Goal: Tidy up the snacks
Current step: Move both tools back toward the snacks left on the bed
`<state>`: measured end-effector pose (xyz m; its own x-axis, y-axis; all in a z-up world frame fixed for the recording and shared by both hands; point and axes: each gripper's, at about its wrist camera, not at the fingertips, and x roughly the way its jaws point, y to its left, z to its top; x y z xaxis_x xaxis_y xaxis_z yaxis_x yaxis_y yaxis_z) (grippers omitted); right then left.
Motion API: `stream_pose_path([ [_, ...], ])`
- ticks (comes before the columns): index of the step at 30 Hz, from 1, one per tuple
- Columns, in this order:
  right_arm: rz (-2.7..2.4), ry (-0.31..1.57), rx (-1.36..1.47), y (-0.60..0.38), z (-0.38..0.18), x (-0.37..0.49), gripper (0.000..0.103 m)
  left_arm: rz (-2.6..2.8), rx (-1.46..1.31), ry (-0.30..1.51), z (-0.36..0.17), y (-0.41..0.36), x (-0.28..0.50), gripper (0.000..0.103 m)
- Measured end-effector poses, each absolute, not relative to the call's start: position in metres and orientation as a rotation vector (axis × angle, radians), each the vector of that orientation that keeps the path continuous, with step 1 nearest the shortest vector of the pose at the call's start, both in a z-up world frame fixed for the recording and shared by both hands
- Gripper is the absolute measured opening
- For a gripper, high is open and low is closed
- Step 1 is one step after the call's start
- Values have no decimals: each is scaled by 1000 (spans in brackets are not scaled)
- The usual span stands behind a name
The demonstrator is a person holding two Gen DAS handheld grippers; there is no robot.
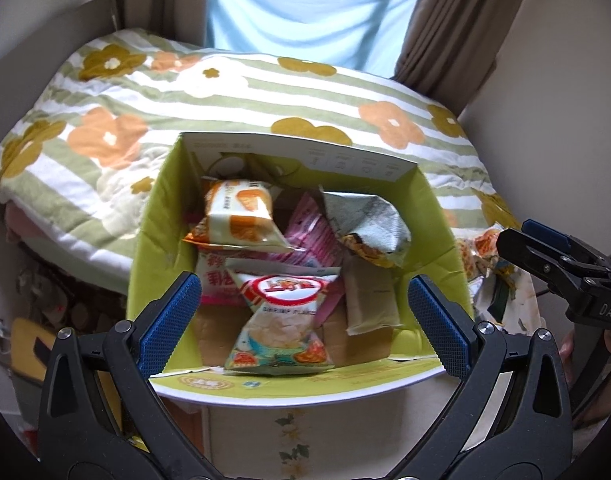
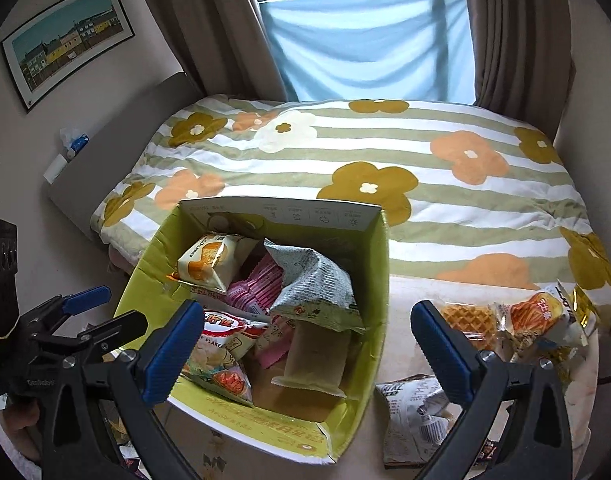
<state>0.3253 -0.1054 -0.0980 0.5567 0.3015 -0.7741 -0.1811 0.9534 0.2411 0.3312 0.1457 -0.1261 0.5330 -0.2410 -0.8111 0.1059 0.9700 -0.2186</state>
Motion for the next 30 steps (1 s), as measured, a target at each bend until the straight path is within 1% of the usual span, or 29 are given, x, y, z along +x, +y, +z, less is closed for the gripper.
stream_pose_path([
  [8,212,891,155,-157,-78,303,103,-275,-99,953,-111,94,318,103],
  [15,207,885,161,-222,-79,282,103,-273,-96,954,-108,30,296,103],
  [21,258,923,130,-275,-99,266,103,-203,-126,996,-126,-22,282,103],
  [30,353,1012,75,-331,-149,252,103,-58,-249,1015,-160,-72,260,103],
])
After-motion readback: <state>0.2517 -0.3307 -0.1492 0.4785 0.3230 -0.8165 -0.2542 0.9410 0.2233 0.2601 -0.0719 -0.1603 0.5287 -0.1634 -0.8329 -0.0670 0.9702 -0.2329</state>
